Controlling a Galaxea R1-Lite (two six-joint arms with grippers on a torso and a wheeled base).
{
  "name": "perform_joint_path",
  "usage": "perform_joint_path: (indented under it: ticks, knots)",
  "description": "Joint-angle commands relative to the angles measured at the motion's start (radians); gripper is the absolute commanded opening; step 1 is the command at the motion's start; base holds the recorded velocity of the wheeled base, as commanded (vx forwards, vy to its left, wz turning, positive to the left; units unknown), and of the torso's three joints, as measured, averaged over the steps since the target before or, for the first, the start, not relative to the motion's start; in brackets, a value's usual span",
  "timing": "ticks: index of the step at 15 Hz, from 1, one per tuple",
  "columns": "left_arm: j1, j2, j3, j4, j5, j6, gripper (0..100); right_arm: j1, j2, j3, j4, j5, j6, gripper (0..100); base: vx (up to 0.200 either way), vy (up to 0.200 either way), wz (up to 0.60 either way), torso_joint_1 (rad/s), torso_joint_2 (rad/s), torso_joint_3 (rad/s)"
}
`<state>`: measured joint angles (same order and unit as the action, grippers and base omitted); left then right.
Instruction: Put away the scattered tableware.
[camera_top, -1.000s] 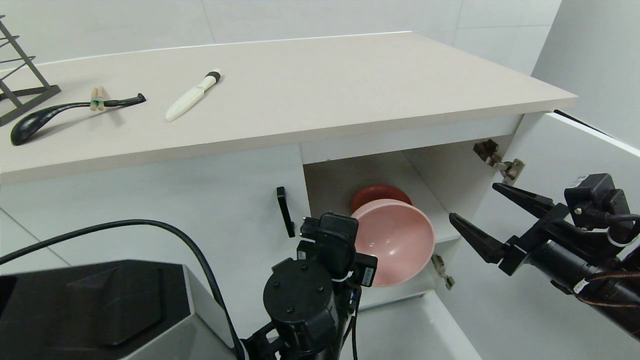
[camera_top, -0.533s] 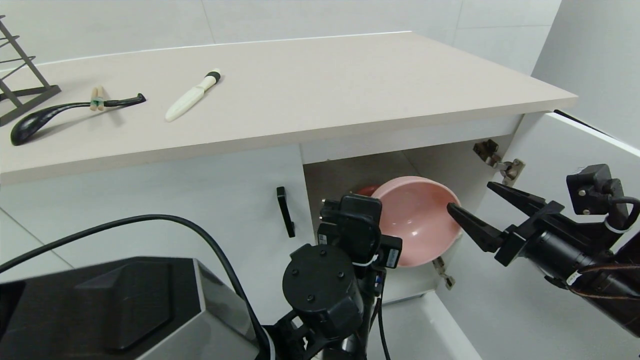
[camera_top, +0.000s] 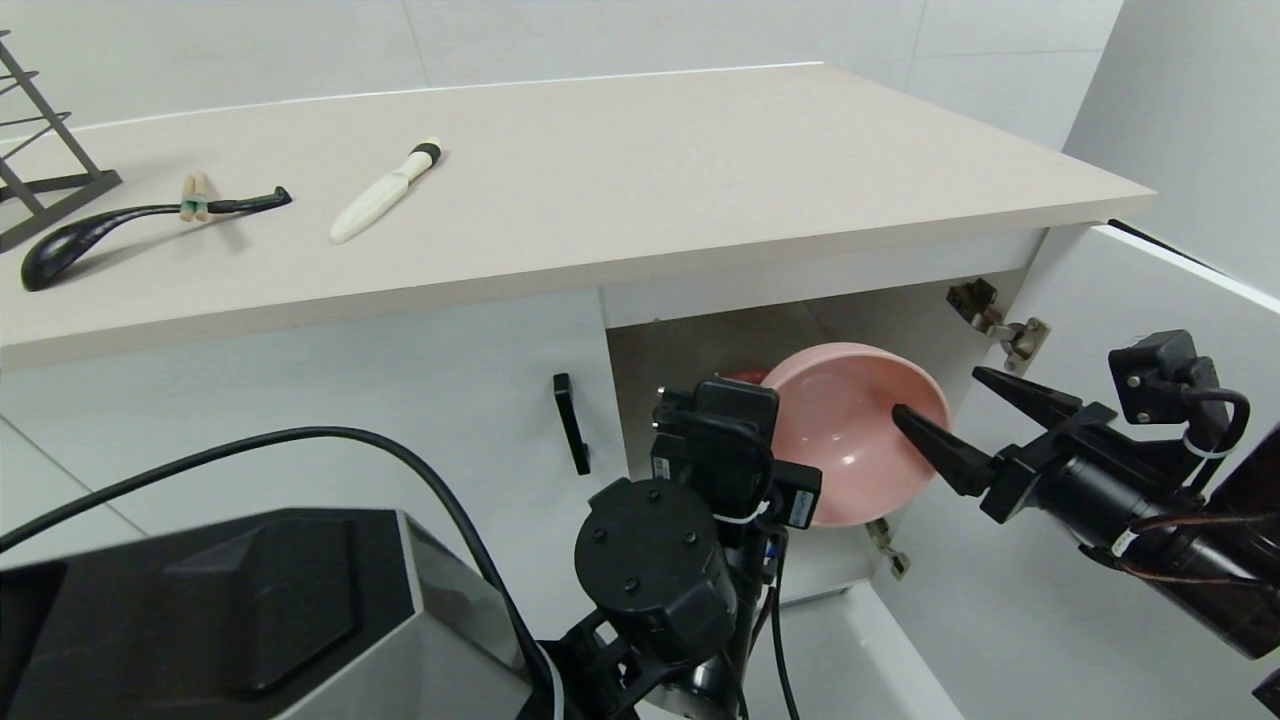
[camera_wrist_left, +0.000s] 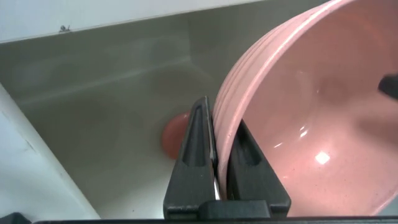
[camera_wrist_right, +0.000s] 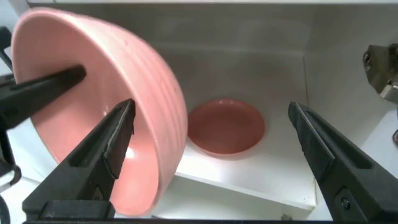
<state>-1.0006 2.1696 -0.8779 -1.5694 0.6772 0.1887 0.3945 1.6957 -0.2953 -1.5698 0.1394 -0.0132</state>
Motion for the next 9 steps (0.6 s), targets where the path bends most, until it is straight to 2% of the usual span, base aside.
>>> perform_joint_path:
  ticks: [1,5,8,9]
  knots:
    - [-0.001,-0.001,-0.016,-0.001,-0.001,0.0,0,0.004,0.004,0.012,-0.001,0.0,-0.001,0,0.0,0.0,0.0,0.0,0.0,0.0]
    - [-0.001,0.001,-0.018,-0.001,-0.002,0.0,0,0.087,-0.028,0.027,-0.001,0.0,-0.002,0,0.0,0.0,0.0,0.0,0.0,0.0]
    - [0.0,0.001,-0.018,-0.001,-0.011,0.001,0,0.089,-0.028,0.024,-0.001,0.0,-0.001,0,0.0,0.0,0.0,0.0,0.0,0.0]
    - [-0.001,0.001,-0.015,-0.001,-0.011,0.003,100,0.089,-0.028,0.024,-0.001,0.0,-0.001,0,0.0,0.0,0.0,0.0,0.0,0.0]
